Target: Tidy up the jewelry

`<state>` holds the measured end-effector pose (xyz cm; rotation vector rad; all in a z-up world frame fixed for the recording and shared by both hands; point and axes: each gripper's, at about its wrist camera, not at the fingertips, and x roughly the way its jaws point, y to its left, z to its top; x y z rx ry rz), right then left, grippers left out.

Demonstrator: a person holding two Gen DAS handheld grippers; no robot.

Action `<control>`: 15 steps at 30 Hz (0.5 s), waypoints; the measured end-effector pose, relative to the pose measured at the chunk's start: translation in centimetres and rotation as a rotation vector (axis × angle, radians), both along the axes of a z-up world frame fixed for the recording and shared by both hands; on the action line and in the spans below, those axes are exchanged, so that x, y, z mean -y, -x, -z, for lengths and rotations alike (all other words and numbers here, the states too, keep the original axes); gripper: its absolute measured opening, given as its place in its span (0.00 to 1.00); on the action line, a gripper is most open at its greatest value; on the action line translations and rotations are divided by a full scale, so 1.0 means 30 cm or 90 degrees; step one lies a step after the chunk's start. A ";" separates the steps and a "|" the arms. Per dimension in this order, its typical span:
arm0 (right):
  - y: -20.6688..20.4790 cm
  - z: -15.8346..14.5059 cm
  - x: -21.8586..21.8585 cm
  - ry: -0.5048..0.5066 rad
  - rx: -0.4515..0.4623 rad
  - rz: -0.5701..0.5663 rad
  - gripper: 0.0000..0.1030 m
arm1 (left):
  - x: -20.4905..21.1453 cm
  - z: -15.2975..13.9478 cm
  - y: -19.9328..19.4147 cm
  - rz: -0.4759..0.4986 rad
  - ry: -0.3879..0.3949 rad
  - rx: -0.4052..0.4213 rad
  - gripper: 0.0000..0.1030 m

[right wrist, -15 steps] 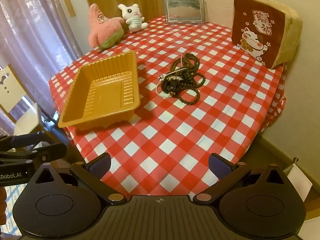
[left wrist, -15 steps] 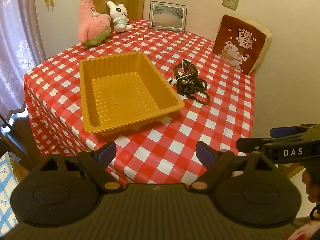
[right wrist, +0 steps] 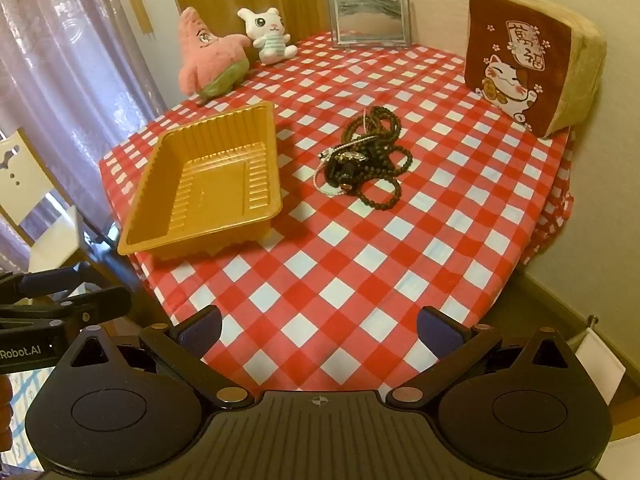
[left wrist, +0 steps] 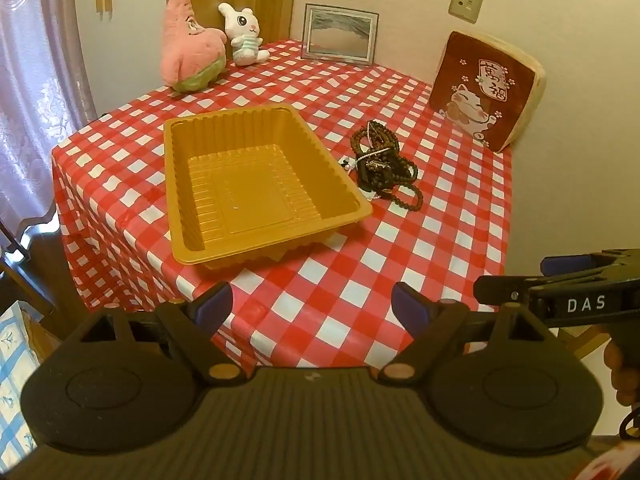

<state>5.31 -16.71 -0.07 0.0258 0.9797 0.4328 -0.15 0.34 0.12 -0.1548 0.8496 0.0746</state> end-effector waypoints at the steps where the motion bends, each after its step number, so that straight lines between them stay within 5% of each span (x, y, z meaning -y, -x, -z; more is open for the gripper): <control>1: 0.001 0.000 -0.001 0.000 0.001 0.000 1.00 | -0.014 -0.005 0.002 0.000 0.000 0.000 0.83; 15: 0.005 -0.006 -0.028 0.001 0.001 0.002 1.00 | -0.024 -0.016 0.004 0.000 0.000 0.003 0.83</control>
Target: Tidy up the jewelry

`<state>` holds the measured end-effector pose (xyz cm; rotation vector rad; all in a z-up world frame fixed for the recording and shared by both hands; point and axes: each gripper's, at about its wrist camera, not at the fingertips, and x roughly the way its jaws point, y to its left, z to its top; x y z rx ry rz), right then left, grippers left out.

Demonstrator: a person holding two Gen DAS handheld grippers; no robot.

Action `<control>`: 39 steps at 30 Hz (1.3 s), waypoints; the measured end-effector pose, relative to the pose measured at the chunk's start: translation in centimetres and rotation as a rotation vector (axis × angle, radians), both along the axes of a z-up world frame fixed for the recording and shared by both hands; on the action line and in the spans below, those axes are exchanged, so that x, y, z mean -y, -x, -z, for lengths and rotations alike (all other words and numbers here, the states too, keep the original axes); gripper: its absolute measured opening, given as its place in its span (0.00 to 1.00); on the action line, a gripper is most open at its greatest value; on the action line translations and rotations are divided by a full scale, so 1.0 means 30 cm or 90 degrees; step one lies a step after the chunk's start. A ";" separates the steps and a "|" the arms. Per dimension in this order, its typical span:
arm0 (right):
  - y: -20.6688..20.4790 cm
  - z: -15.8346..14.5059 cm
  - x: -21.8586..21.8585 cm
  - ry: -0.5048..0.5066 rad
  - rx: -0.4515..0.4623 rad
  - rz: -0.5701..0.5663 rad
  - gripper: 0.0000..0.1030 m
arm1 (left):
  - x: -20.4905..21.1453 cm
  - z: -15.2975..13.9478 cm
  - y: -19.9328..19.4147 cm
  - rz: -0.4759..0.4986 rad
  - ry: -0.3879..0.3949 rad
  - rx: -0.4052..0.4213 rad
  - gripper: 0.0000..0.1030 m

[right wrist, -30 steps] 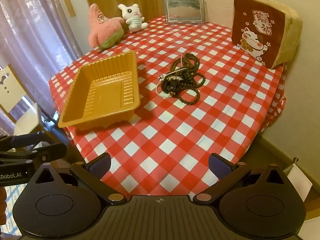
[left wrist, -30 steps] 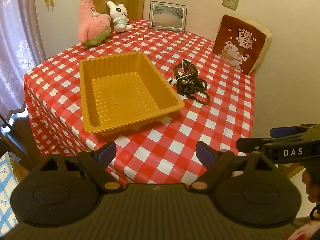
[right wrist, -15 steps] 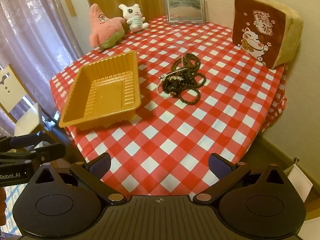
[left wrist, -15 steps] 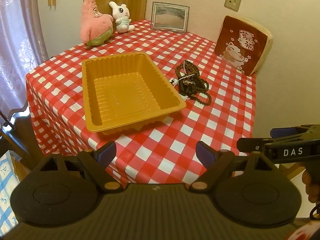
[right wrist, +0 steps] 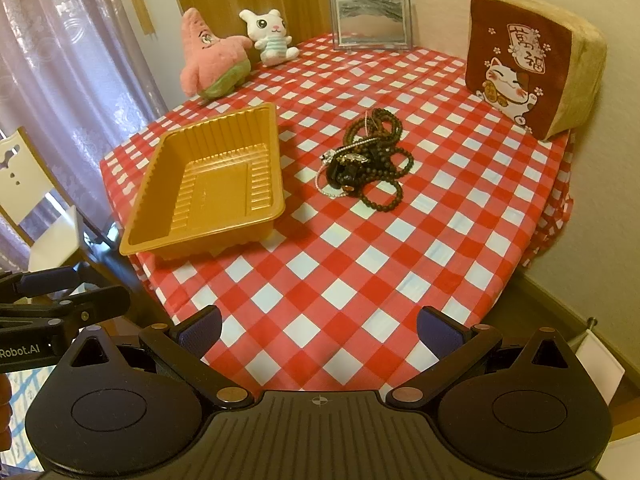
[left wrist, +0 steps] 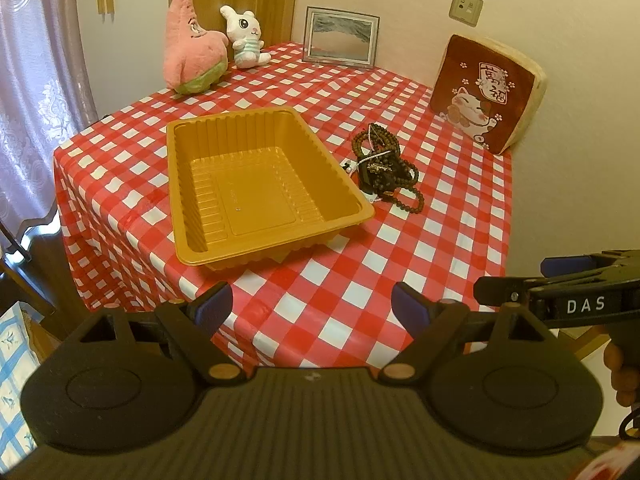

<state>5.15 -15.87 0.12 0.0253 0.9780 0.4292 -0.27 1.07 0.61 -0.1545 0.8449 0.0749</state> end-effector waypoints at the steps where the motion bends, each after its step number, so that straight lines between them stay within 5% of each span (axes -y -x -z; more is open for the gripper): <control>1: 0.000 0.001 0.005 0.000 0.000 0.000 1.00 | 0.004 0.002 0.000 -0.001 0.000 0.001 0.83; 39: -0.005 0.007 0.012 0.003 0.002 -0.001 1.00 | 0.005 0.005 0.003 -0.003 0.002 0.003 0.83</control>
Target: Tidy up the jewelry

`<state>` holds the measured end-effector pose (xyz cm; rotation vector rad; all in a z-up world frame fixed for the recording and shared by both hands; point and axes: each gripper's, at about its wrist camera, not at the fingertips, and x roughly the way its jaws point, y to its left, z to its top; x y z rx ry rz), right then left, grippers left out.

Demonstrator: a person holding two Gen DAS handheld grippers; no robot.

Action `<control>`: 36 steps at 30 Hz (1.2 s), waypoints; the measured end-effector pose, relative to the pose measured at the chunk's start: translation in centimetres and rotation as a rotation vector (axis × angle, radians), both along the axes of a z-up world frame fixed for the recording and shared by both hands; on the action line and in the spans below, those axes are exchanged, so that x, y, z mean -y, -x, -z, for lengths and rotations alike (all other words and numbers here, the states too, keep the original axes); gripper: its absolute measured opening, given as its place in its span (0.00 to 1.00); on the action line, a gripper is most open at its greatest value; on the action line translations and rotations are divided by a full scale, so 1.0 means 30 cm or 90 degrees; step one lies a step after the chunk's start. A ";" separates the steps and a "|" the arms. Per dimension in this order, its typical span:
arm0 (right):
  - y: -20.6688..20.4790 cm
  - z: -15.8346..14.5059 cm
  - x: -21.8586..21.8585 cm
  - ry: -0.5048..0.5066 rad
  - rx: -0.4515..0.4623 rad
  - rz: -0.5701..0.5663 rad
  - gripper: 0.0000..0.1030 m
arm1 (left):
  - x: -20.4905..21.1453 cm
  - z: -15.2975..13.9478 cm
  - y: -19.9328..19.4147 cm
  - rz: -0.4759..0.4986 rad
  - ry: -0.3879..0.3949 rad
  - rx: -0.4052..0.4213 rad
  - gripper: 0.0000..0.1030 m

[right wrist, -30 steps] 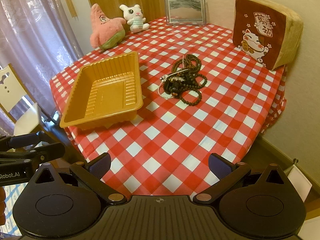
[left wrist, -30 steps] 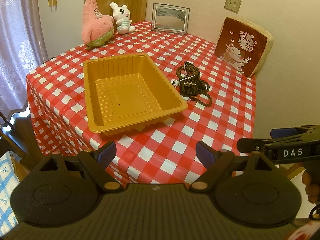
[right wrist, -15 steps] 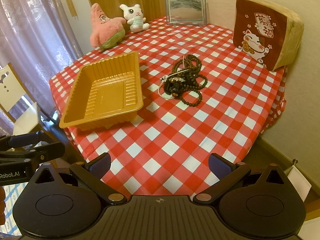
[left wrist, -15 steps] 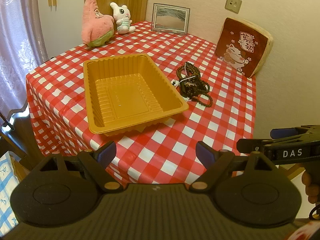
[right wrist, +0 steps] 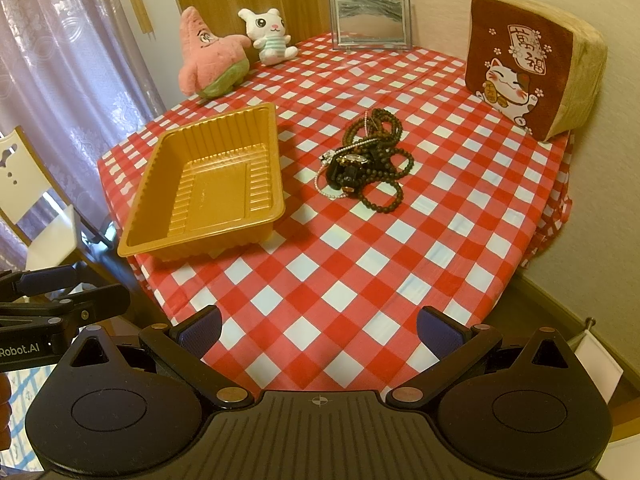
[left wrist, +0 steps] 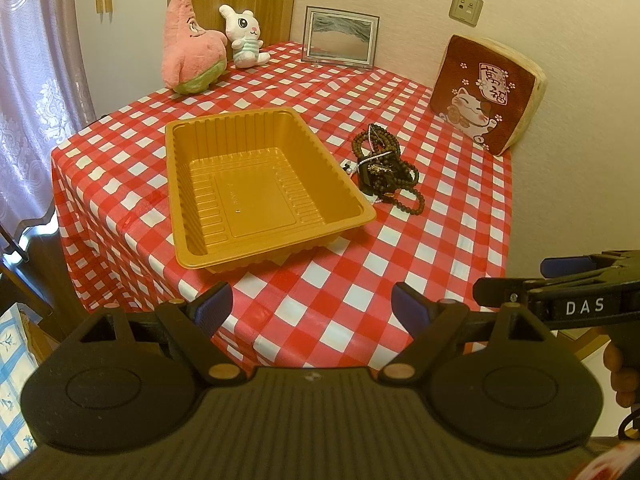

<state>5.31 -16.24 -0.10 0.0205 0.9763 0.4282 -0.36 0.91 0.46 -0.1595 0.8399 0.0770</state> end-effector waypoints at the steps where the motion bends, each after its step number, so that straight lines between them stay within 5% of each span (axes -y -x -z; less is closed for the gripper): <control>1: 0.000 0.001 0.002 0.000 0.000 0.000 1.00 | 0.001 0.000 0.000 0.000 0.000 0.000 0.83; 36: -0.151 0.043 0.061 -0.006 -0.003 -0.020 1.00 | -0.012 0.056 -0.081 -0.052 0.031 -0.029 0.83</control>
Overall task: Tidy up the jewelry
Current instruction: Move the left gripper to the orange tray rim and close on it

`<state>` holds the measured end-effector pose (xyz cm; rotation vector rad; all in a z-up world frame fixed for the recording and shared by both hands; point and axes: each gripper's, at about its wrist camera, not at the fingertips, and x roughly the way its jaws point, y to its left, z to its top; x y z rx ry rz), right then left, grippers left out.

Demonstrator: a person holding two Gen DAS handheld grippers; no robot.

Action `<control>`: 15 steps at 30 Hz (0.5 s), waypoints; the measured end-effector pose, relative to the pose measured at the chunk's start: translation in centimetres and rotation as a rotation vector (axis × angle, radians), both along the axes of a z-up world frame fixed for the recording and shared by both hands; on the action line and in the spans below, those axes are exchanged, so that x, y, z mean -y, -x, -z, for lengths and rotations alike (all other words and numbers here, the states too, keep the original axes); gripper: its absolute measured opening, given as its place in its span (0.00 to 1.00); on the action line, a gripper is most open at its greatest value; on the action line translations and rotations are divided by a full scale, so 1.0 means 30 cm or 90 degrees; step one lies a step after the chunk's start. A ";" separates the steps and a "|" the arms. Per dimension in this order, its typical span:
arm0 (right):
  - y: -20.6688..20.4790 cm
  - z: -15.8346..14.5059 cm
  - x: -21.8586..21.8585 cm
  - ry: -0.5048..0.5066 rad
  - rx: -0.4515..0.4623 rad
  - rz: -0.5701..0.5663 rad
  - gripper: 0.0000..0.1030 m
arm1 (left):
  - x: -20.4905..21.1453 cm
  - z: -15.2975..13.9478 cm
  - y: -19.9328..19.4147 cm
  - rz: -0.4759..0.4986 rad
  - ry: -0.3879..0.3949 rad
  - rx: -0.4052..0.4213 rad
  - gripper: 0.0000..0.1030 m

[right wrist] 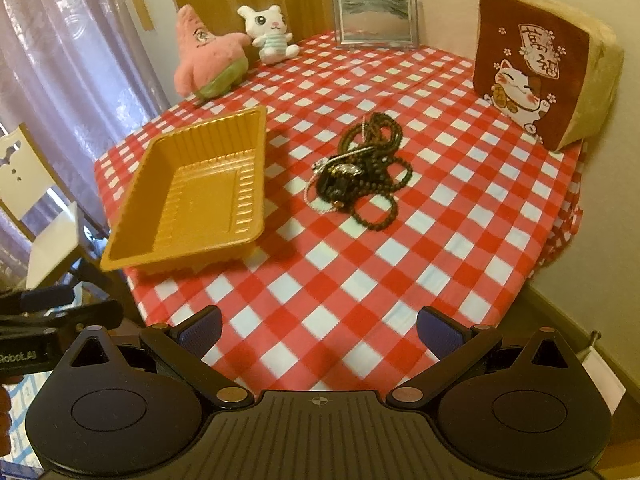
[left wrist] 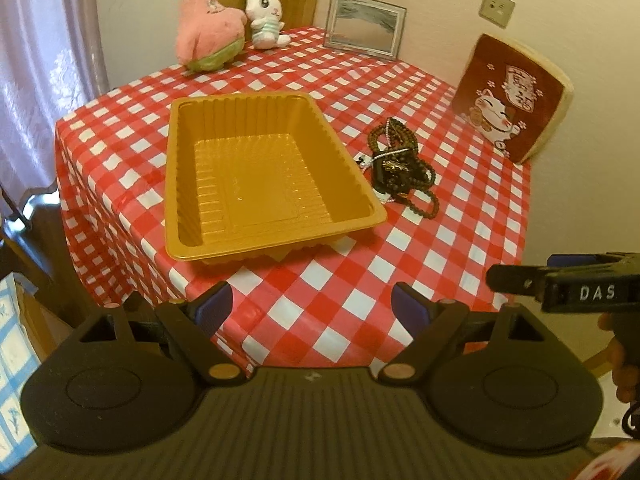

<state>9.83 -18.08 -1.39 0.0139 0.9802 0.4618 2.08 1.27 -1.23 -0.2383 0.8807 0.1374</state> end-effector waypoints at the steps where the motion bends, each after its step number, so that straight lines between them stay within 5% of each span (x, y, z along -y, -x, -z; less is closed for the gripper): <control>1: -0.015 0.002 0.006 -0.001 0.002 0.000 1.00 | -0.006 0.009 -0.005 -0.009 0.004 0.000 0.83; 7: -0.127 0.029 0.061 -0.017 0.006 0.018 1.00 | -0.077 0.086 -0.026 -0.109 0.044 0.023 0.82; 15: -0.287 0.086 0.136 -0.060 0.000 0.038 1.00 | -0.128 0.184 -0.048 -0.247 0.016 0.057 0.81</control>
